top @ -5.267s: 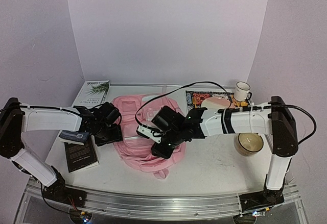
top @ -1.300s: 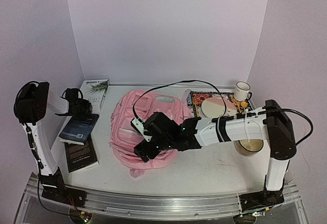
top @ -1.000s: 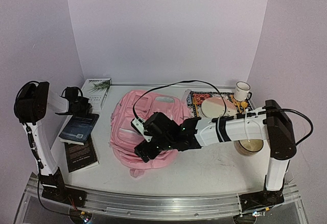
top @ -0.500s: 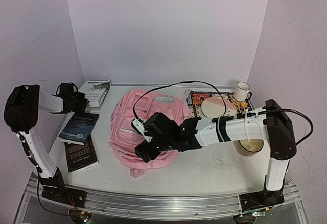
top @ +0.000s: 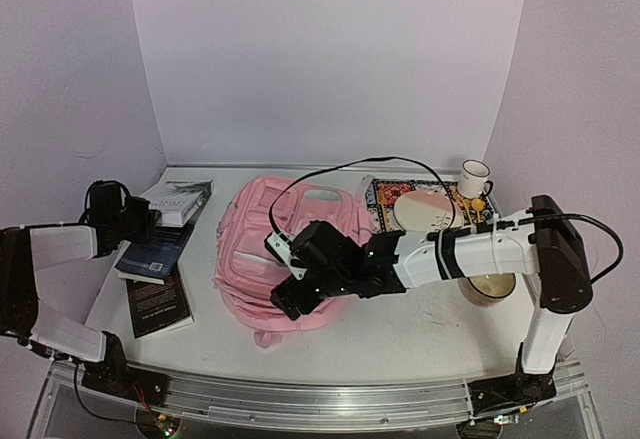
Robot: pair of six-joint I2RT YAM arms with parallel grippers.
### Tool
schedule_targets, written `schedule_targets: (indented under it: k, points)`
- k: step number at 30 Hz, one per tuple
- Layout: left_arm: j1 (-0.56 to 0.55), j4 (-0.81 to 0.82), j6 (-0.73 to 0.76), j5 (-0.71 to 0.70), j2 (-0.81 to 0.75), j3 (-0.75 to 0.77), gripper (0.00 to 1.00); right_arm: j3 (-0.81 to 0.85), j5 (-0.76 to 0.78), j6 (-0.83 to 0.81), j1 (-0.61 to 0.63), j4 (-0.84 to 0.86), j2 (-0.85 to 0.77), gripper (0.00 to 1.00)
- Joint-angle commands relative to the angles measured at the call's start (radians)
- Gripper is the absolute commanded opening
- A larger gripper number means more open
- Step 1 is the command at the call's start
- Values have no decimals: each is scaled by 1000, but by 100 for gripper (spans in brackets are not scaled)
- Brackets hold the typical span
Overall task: Pack the student bag
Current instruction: Put down the book at the corner of the board, then pick up the book at the corner of the board.
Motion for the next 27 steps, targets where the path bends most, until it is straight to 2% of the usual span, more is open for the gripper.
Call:
schedule_targets:
  k: [1,10,13,16,19,24,27]
  points:
    - [3,-105,45,33,-140,-81,0,-22,-15,22,2,6,-44,86]
    - [-12,-298,122,141,-329,-175,2,7,-42,47,2,42,-42,86]
    - [-12,-373,185,139,-333,-177,18,8,-44,50,2,49,-44,86]
    - [-12,-369,184,139,-320,-182,42,2,-51,53,2,58,-40,86]
    - [-12,-323,157,125,-307,-182,60,2,-64,56,2,60,-34,86]
    - [-35,-175,70,112,-268,-203,75,-16,-60,54,2,68,-41,87]
    - [-85,-78,13,53,-243,-227,78,-20,-52,49,2,68,-44,87]
